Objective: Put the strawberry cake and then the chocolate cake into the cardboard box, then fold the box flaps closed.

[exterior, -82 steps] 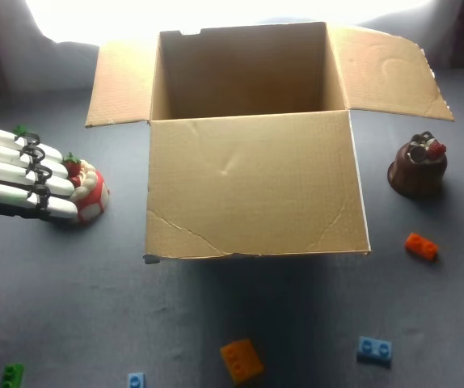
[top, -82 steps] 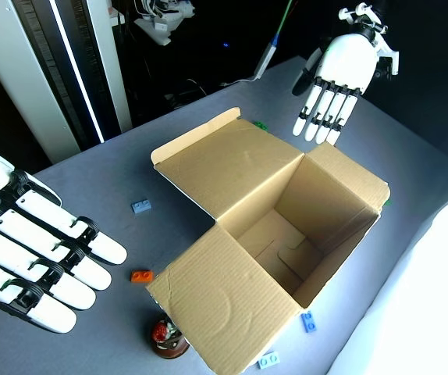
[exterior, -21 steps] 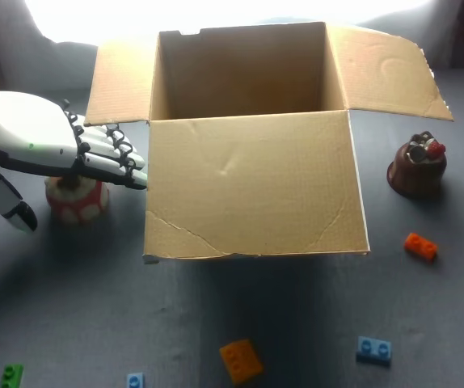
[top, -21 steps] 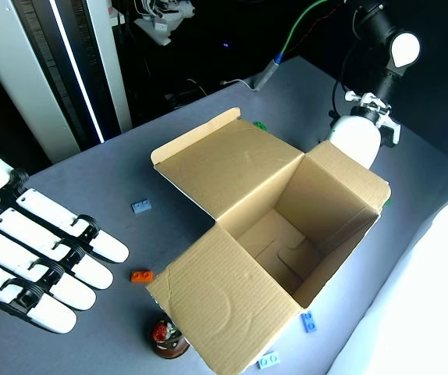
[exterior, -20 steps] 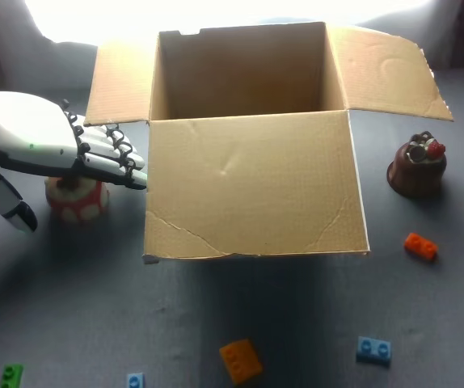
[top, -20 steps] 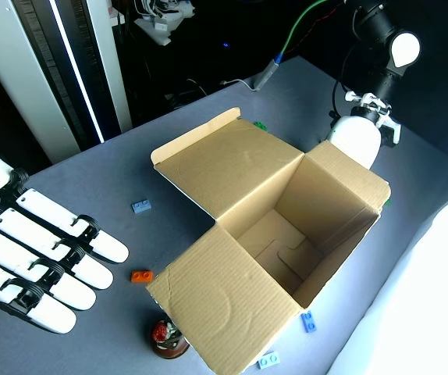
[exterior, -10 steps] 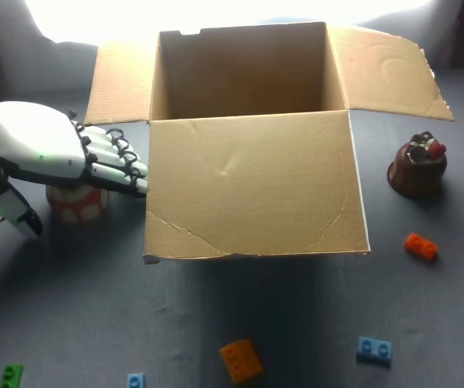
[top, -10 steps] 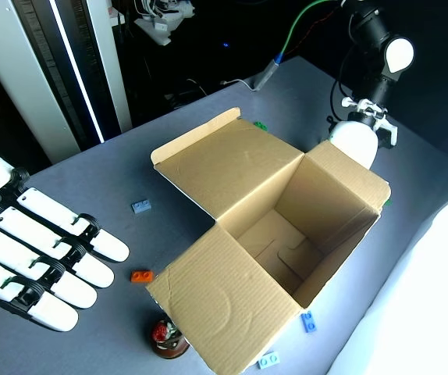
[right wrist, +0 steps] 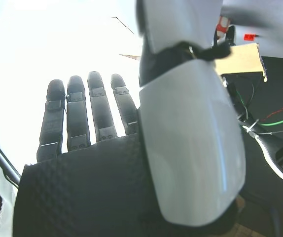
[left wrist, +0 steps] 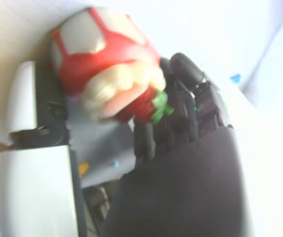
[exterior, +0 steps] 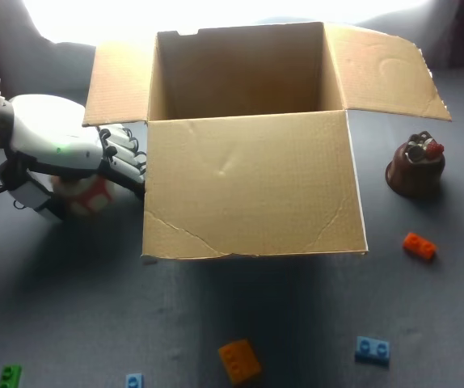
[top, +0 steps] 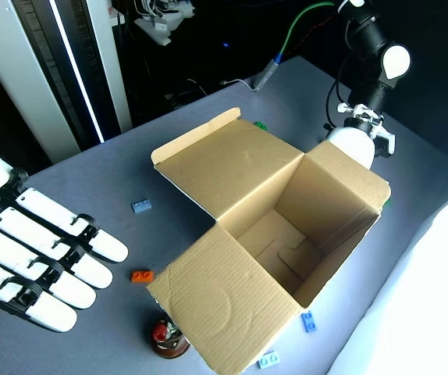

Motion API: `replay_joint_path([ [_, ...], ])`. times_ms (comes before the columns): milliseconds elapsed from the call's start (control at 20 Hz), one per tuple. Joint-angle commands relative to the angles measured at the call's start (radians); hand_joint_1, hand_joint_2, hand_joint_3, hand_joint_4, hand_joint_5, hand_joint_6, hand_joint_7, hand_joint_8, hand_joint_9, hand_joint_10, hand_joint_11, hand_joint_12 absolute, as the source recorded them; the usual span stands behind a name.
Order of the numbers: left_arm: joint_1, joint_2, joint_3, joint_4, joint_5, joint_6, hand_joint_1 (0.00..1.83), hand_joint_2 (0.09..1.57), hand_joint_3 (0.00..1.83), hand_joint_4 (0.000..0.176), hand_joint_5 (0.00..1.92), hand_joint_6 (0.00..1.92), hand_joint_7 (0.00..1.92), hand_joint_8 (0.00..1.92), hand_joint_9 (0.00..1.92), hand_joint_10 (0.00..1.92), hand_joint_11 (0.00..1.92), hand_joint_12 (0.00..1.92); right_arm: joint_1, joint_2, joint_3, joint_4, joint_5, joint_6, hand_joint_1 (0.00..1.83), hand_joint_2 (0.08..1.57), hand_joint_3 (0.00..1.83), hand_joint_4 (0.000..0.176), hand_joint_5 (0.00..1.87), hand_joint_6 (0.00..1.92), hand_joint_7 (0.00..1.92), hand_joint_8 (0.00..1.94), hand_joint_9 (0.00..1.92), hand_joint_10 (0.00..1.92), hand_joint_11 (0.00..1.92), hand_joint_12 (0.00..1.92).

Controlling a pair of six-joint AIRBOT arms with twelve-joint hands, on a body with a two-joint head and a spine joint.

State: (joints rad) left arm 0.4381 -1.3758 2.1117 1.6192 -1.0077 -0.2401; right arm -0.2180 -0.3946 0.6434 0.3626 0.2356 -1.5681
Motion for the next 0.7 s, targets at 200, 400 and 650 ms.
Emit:
replay_joint_path([
  [200,0.005,0.021,-0.001,-0.006,-0.008,-0.01,1.32,1.0,0.0,0.07,0.18,0.88,0.01,1.13,0.05,1.66,0.17,1.92,0.006,0.012,0.001,-0.007,0.122,-0.005,1.05,1.0,0.0,0.008,0.0,0.0,0.07,0.0,0.07,0.0,0.0,0.2],
  [400,0.006,0.043,-0.024,-0.003,-0.022,-0.022,1.29,1.12,0.06,0.0,0.28,1.47,0.1,1.72,0.26,1.88,0.4,1.92,0.005,0.012,0.001,-0.007,0.122,-0.005,1.06,1.0,0.0,0.003,0.01,0.0,0.08,0.0,0.08,0.0,0.0,0.21],
  [650,0.005,0.062,-0.052,0.006,-0.023,-0.022,1.3,1.29,0.05,0.0,0.62,1.39,0.59,1.68,0.61,1.79,0.58,1.92,0.005,0.012,0.001,-0.007,0.122,-0.005,1.03,0.99,0.0,0.006,0.0,0.0,0.06,0.0,0.07,0.0,0.0,0.18],
])
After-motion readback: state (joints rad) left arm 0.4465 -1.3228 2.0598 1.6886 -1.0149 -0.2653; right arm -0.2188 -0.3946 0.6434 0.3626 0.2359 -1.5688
